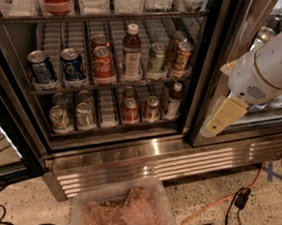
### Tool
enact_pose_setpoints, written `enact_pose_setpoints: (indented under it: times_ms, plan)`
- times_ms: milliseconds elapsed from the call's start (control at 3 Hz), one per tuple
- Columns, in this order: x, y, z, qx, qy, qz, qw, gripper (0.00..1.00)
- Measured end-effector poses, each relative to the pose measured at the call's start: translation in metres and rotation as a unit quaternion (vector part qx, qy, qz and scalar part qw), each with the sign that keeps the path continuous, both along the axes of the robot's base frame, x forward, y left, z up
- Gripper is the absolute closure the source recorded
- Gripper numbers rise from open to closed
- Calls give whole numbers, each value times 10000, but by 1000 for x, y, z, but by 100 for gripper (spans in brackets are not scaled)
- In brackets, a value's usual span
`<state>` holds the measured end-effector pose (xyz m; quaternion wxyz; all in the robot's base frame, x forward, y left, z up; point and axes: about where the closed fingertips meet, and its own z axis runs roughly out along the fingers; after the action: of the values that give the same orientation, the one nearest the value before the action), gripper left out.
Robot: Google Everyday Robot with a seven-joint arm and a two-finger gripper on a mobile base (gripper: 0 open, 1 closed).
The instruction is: Pick blue plastic bottle from middle shelf of fridge
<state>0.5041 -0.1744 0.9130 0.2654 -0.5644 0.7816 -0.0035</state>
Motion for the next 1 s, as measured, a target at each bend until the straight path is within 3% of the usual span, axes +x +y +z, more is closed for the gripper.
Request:
enact_pose_setpoints:
  times_ms: [333, 1000]
  plan:
    - [19, 16, -10, 163, -42, -17, 9999, 0]
    - [71, 47, -37, 887, -331, -560, 9939, 0]
